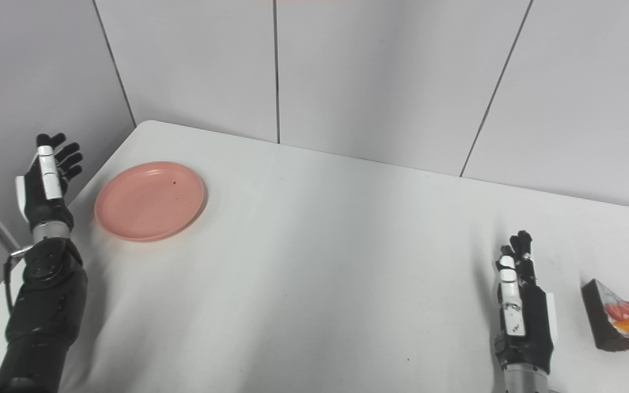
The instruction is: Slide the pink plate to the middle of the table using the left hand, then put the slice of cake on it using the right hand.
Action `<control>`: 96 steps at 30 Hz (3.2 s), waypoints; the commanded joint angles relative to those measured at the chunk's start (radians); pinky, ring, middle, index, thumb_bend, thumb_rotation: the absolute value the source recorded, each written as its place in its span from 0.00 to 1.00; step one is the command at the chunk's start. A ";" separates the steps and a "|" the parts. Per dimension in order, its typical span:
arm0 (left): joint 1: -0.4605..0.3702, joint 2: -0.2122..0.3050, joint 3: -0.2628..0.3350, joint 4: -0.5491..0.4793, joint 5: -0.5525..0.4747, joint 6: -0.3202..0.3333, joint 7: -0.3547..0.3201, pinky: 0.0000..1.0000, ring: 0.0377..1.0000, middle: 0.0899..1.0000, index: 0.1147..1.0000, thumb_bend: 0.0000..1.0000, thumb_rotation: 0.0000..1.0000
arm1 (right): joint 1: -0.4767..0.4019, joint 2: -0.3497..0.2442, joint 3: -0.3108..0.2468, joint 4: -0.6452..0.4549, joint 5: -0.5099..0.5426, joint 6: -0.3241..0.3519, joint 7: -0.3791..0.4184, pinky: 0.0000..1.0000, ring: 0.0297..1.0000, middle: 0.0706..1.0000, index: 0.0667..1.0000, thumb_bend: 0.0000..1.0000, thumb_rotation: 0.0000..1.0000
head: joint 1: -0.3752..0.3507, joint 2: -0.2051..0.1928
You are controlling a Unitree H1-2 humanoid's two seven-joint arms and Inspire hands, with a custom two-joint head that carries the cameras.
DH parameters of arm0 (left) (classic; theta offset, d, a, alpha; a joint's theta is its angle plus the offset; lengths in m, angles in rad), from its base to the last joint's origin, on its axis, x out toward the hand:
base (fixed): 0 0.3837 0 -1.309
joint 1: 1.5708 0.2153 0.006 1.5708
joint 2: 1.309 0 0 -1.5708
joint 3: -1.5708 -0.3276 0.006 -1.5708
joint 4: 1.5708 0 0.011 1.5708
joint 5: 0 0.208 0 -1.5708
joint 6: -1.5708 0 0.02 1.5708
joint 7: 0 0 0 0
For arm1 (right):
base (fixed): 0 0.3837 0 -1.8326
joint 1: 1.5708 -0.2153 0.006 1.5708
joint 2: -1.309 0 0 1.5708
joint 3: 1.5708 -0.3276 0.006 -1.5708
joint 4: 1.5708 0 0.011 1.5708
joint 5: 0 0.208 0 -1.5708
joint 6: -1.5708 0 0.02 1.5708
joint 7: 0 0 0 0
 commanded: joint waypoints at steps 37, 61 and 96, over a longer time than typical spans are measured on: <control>-0.047 -0.009 -0.195 0.055 -0.069 0.168 -0.244 0.87 0.87 0.85 0.84 0.89 1.00 | 0.016 0.016 0.002 -0.070 -0.018 0.022 -0.017 1.00 0.97 0.98 0.97 0.38 0.80 | -0.017 0.017; -0.071 -0.085 -0.265 0.036 -0.133 0.195 -0.386 0.84 0.86 0.84 0.82 0.93 1.00 | 0.010 0.025 0.004 -0.056 -0.037 0.016 -0.024 1.00 0.97 0.98 0.98 0.43 0.79 | -0.054 0.027; 0.093 -0.297 -0.402 -0.226 -0.030 0.252 -0.379 0.92 0.93 0.92 0.91 0.85 1.00 | -0.001 0.078 0.068 -0.006 -0.138 -0.019 -0.051 1.00 0.99 0.97 1.00 0.56 0.86 | -0.469 0.111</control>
